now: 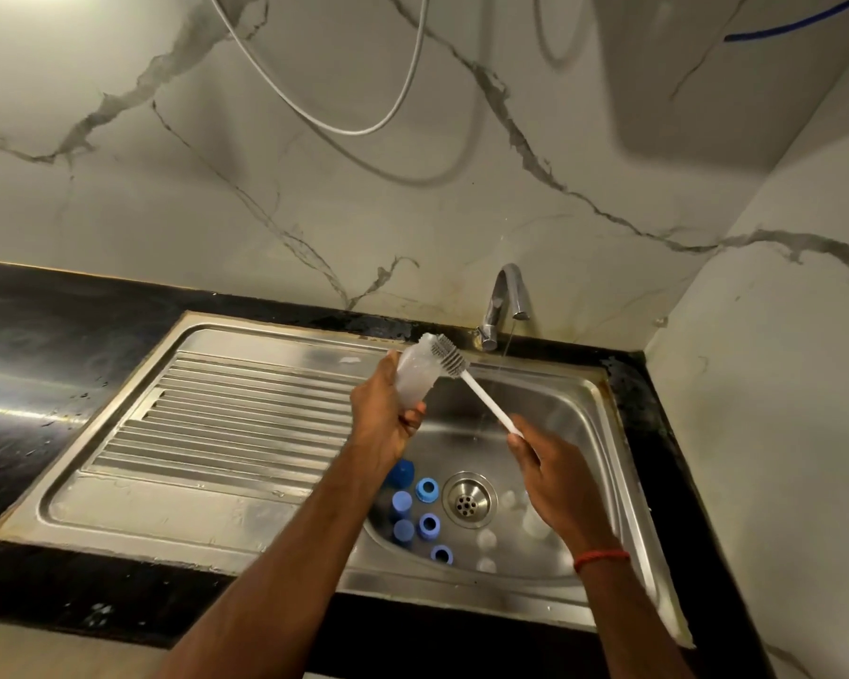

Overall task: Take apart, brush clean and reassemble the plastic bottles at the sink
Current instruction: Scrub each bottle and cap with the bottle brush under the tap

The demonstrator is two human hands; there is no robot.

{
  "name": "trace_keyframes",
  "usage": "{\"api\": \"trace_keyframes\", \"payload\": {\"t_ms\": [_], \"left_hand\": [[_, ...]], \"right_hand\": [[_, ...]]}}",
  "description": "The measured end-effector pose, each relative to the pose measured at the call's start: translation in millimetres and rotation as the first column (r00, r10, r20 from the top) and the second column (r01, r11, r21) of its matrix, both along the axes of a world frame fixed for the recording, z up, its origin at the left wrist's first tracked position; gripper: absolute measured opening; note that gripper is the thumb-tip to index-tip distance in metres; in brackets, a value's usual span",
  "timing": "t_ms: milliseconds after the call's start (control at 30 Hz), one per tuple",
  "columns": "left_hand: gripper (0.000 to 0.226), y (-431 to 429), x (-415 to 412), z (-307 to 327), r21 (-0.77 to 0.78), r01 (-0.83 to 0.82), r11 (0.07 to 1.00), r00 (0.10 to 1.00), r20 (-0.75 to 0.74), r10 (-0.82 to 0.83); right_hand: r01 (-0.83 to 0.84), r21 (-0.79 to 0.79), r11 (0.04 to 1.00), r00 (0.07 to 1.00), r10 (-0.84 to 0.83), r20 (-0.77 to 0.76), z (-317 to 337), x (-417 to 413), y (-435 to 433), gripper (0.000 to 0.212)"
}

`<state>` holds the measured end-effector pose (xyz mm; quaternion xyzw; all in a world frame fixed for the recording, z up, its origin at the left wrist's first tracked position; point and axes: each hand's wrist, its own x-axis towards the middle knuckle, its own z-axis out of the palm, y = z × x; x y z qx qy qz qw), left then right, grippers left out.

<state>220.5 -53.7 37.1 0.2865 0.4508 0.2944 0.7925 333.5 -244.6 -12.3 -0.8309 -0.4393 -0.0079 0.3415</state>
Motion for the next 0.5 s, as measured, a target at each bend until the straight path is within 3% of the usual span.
{"api": "trace_keyframes", "payload": {"t_ms": [333,500], "left_hand": [[0.031,6,-8,10,-0.059,0.002,0.998,0.999,0.041,0.001],[0.051,-8,-6,5,-0.060,0.121,0.991,0.991,0.063,-0.117]], "right_hand": [[0.000,0.032,0.999,1.000,0.001,-0.013,9,-4,7,0.030],[0.016,0.080,0.997,1.000,-0.015,-0.019,14,-7,14,0.033]]}}
